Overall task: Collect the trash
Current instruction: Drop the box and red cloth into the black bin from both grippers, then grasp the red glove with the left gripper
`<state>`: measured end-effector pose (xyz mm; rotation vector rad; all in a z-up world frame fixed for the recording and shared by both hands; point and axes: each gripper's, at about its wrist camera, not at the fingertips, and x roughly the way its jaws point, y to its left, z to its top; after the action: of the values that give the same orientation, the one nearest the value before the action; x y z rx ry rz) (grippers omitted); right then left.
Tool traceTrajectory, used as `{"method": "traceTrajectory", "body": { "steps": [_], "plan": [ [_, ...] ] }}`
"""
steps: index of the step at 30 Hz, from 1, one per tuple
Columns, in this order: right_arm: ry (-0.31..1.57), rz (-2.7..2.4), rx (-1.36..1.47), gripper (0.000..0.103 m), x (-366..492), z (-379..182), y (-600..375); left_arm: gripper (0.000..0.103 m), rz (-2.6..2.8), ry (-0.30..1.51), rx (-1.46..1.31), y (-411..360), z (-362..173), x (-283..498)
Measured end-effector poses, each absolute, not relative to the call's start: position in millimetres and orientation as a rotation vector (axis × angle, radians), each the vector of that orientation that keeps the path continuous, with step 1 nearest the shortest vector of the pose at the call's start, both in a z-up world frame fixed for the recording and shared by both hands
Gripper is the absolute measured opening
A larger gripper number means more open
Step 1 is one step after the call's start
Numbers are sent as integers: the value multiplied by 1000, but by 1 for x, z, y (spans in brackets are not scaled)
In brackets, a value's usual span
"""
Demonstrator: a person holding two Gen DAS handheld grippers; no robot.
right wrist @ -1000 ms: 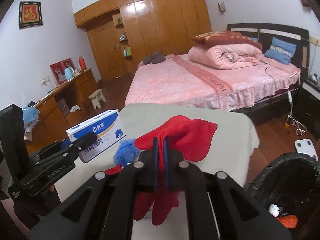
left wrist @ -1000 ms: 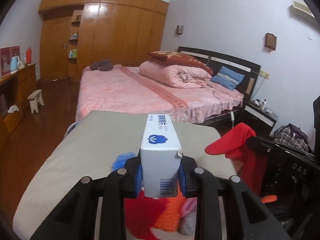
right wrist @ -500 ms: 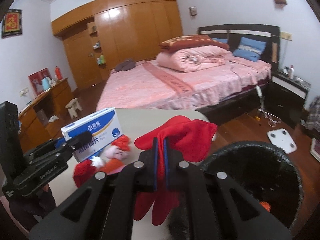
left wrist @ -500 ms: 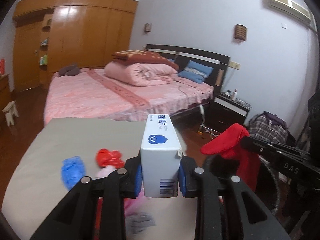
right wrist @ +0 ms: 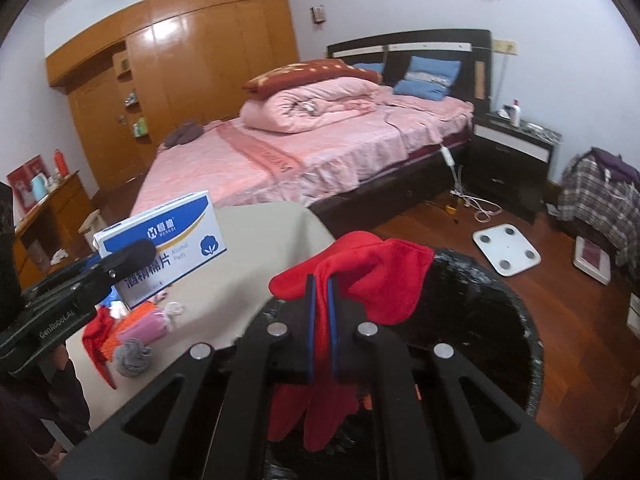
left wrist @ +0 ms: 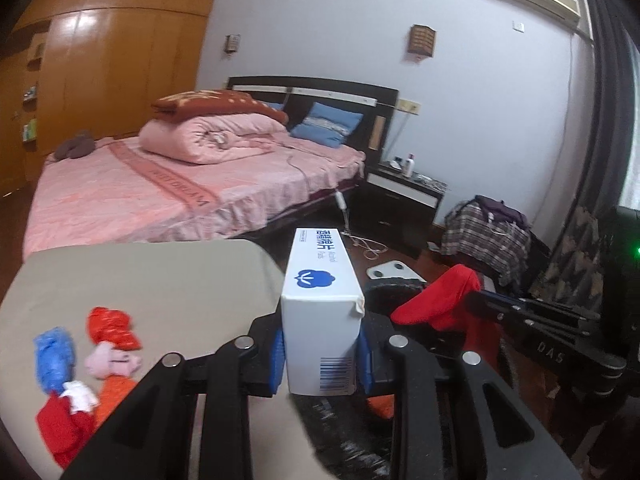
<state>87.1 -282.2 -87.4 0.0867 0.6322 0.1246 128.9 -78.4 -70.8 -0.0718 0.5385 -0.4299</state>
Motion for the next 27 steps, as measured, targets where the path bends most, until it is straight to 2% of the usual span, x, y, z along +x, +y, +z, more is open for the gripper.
{"method": "traceTrajectory", "body": {
  "steps": [4,5,6,7,8,9,11,12,14,15,16,19,27],
  "plan": [
    [646,81,91,9,85,-96,-299,31,-494,561,-73,-103,-77,138],
    [655,64,89,14,85,-99,-304,32,-507,569,-76,-107,-79,140],
    [661,46,86,18,85,-102,-309,44,-525,580,-78,-111,-81,142],
    [663,30,83,28,84,-103,-311,60,-533,586,-79,-115,-83,144],
    [663,14,80,37,83,-104,-313,63,-537,583,-83,-116,-83,143],
    [662,-2,82,41,81,-106,-318,64,-541,582,-83,-117,-83,143],
    [658,-19,88,62,78,-108,-321,66,-531,581,-76,-114,-85,142],
    [651,-33,86,68,75,-108,-323,67,-520,581,-76,-109,-85,141],
    [633,-48,82,90,73,-107,-322,71,-485,570,-71,-97,-83,137],
    [622,-50,80,93,71,-107,-320,77,-467,562,-61,-92,-82,136],
    [614,-48,79,95,70,-106,-318,82,-439,551,-46,-83,-81,133],
    [609,-10,72,98,72,-104,-300,87,-356,540,-12,-56,-82,124],
    [625,182,71,98,85,-112,-215,88,-99,569,-11,41,-98,99]
  ]
}}
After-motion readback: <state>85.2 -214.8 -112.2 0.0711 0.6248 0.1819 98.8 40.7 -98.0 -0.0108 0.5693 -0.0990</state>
